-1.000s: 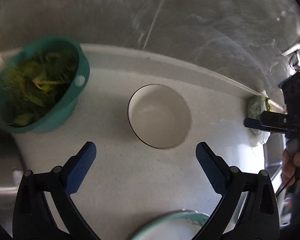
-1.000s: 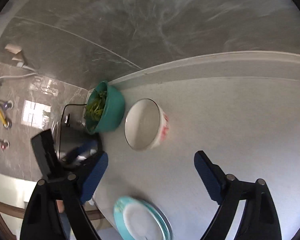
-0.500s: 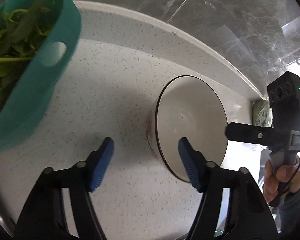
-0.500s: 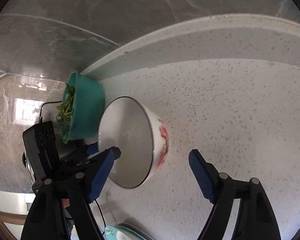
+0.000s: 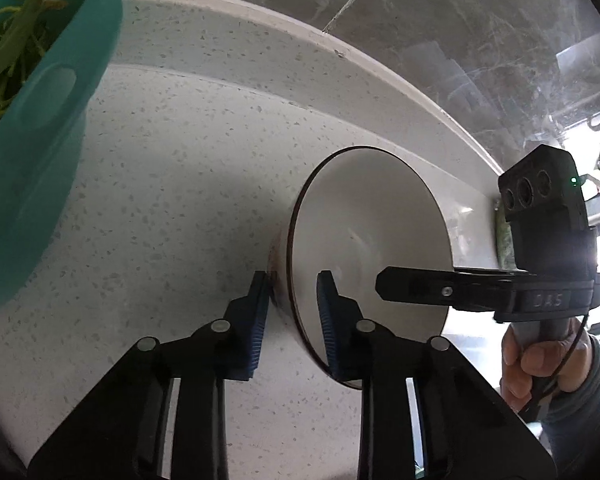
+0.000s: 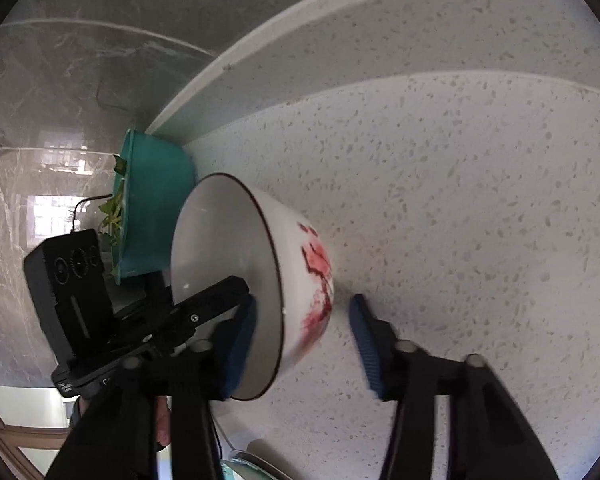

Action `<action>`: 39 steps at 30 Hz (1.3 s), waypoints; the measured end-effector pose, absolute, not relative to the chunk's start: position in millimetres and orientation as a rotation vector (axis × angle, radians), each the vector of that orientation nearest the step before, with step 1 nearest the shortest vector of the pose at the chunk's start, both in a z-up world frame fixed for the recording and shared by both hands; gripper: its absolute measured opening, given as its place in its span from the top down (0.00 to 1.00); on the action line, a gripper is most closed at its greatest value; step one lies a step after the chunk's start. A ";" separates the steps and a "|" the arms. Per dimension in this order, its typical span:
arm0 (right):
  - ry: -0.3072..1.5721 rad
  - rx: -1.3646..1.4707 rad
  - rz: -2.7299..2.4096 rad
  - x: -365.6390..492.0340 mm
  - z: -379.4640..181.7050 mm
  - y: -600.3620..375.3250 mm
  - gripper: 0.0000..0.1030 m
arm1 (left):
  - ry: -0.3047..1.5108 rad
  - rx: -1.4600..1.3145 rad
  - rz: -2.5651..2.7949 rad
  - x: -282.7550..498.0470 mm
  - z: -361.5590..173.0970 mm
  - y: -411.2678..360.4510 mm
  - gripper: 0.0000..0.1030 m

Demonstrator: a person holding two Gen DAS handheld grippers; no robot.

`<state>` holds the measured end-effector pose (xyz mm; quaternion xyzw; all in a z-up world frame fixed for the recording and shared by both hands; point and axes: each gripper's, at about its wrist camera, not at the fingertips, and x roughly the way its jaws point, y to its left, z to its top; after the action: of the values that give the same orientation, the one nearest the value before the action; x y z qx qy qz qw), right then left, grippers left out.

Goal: Organize plates and bowls
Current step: 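Close both tools on the rim of the red-flowered bowl, then carry the red-flowered bowl with both tools over the white bowl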

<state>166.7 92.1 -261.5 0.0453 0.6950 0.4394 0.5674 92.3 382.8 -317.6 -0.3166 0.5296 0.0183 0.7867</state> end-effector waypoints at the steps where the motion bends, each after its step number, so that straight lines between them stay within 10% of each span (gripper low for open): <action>1: 1.638 0.110 1.031 166.2 -262.6 92.5 0.72 | 1.141 -0.684 0.043 93.7 -318.4 382.7 0.80; 39: 1.511 0.196 1.076 135.7 -138.3 -5.9 0.72 | 1.116 -0.599 0.030 77.8 -180.7 261.5 0.84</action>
<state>135.7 -5.9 -138.3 0.0844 0.6507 0.4634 0.5955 77.8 261.5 -180.7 -0.2797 0.5216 0.0138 0.8060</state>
